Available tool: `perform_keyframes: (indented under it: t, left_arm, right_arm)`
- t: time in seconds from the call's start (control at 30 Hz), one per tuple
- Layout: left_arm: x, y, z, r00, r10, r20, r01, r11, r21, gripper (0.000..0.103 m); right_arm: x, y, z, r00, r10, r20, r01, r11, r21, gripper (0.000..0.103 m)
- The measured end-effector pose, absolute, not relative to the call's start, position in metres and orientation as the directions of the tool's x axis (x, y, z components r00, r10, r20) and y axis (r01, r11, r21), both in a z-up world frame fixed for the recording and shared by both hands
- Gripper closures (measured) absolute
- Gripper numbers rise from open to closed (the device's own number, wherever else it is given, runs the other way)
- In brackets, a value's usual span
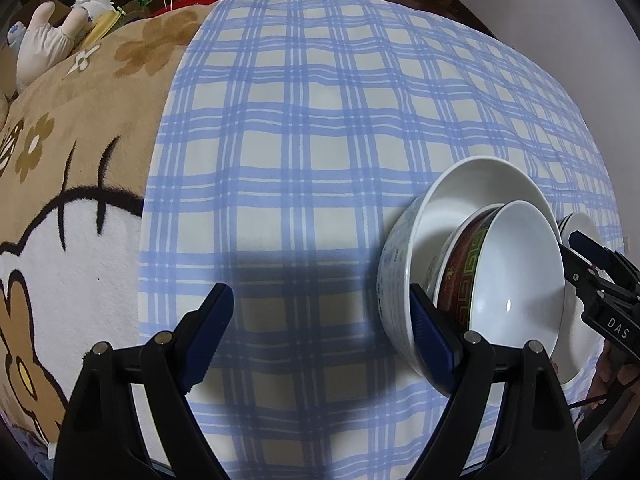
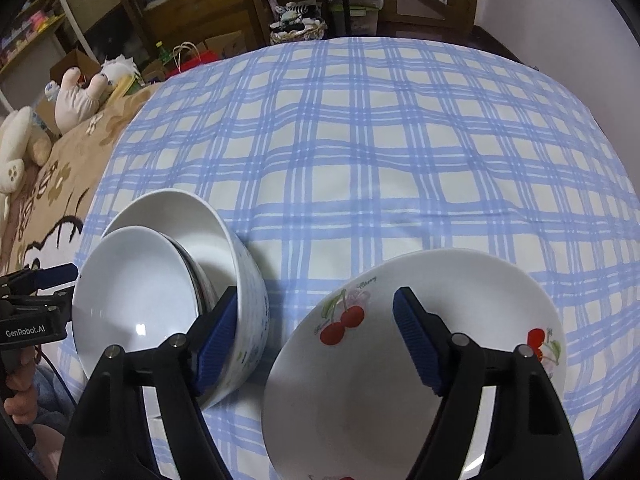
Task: Organize plates and bowls
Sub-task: 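Move both grippers to the rim of the stacked bowls, then close both grippers on the rim of the stacked bowls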
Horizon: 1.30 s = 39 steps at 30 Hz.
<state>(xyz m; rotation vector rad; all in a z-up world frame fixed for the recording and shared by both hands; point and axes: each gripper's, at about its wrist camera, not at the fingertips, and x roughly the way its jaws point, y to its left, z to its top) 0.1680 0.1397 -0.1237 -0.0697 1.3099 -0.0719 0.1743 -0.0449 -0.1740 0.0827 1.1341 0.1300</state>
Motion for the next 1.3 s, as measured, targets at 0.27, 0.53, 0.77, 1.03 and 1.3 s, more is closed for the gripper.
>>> perform_keyframes:
  t: [0.27,0.53,0.77,1.03,1.3]
  left_arm:
    - [0.169,0.139,-0.126,0.247,-0.100,-0.964,0.005,0.995,-0.102,0.017]
    - [0.169,0.143,-0.127,0.239,-0.095,-0.966,-0.019,0.995,-0.103,0.017]
    - [0.171,0.142,-0.127,0.234,-0.105,-0.967,-0.033,0.993,-0.116,0.019]
    - [0.170,0.143,-0.127,0.213,-0.201,-0.956,-0.047,0.975,-0.215,0.043]
    - [0.171,0.117,-0.121,0.231,-0.178,-0.956,-0.023,0.982,-0.189,0.074]
  right_arm:
    - [0.175,-0.039,-0.174,0.414,0.148,-0.898,-0.059,0.989,0.136,0.036]
    - [0.178,-0.031,-0.173,0.397,0.124,-0.909,-0.065,0.992,0.107,0.040]
    - [0.183,-0.026,-0.173,0.367,0.099,-0.925,-0.100,0.993,0.067,0.040]
    - [0.185,-0.018,-0.171,0.350,0.059,-0.935,-0.129,0.992,0.015,0.045]
    - [0.183,-0.012,-0.169,0.367,0.057,-0.929,-0.147,0.989,0.003,0.057]
